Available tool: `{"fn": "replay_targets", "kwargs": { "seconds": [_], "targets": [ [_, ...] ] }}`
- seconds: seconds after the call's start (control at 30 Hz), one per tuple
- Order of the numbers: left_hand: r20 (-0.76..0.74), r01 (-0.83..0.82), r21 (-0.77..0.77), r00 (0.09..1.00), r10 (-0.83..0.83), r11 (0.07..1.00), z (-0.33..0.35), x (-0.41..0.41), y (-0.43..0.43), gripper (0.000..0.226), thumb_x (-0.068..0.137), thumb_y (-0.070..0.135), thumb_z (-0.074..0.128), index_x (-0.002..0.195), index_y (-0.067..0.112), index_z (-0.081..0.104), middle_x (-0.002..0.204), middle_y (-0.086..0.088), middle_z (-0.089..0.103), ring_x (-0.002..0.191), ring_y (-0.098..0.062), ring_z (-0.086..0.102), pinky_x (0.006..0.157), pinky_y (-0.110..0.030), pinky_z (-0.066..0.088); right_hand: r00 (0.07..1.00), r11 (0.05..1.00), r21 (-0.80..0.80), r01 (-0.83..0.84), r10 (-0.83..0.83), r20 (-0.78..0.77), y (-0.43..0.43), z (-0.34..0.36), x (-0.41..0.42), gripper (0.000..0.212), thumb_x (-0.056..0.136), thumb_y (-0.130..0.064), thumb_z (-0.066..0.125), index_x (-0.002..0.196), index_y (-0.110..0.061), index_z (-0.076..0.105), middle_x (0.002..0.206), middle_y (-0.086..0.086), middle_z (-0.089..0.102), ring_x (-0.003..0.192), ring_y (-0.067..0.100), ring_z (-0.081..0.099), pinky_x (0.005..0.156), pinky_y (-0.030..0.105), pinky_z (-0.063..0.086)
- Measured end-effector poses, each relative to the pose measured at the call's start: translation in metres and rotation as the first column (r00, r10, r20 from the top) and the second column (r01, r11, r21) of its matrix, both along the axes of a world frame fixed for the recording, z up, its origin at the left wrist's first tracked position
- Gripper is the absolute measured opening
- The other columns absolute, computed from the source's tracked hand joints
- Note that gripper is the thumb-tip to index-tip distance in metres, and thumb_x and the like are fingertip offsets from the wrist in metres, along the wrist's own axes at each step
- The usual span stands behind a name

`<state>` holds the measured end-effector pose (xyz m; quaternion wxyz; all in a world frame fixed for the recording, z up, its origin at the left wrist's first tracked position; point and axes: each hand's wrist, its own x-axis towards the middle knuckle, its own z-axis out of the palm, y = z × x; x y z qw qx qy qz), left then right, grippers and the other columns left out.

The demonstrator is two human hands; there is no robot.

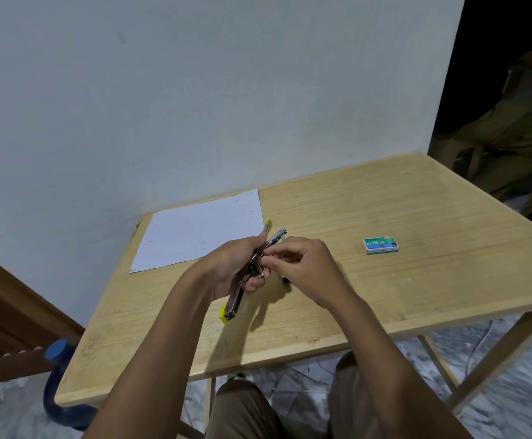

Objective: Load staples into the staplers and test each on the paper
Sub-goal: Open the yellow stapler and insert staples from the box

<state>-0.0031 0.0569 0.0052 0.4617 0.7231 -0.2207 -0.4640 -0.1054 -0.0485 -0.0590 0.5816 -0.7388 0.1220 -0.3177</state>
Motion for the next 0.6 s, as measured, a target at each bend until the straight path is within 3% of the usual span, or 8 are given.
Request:
{"fn": "replay_targets", "kwargs": {
  "seconds": [0.2, 0.4, 0.6],
  "targets": [
    [-0.054, -0.007, -0.051, 0.999, 0.005, 0.999, 0.0, -0.003, 0.0, 0.05, 0.104, 0.045, 0.036, 0.071, 0.01, 0.049, 0.051, -0.006, 0.045, 0.032, -0.013, 0.036, 0.033, -0.017, 0.025, 0.999, 0.994, -0.102, -0.037, 0.039, 0.017, 0.001, 0.009, -0.001, 0.006, 0.081, -0.008, 0.078, 0.078, -0.014, 0.079, 0.065, -0.005, 0.072, 0.064, 0.007, 0.063, 0.064, 0.019, 0.046],
    [-0.114, -0.018, -0.101, 0.993, 0.006, 0.995, -0.004, -0.002, 0.003, 0.048, 0.105, 0.043, 0.034, 0.073, 0.01, 0.047, 0.053, -0.004, 0.042, 0.037, -0.012, 0.032, 0.034, -0.019, 0.023, 0.999, 0.994, -0.098, 0.04, -0.041, -0.01, 0.005, 0.007, 0.003, 0.005, 0.081, -0.016, 0.076, 0.077, -0.02, 0.076, 0.066, 0.005, 0.07, 0.054, 0.005, 0.05, 0.057, 0.022, 0.044],
    [-0.18, -0.079, -0.124, 0.982, 0.056, 0.989, -0.011, 0.0, 0.002, 0.051, 0.105, 0.043, 0.034, 0.07, 0.007, 0.047, 0.054, -0.004, 0.045, 0.036, -0.011, 0.032, 0.032, -0.019, 0.026, 0.986, 0.984, -0.097, 0.149, -0.155, -0.056, 0.007, 0.007, 0.002, 0.005, 0.085, -0.015, 0.075, 0.086, -0.019, 0.077, 0.055, -0.016, 0.06, 0.044, 0.003, 0.049, 0.055, 0.012, 0.039]
  ]
}}
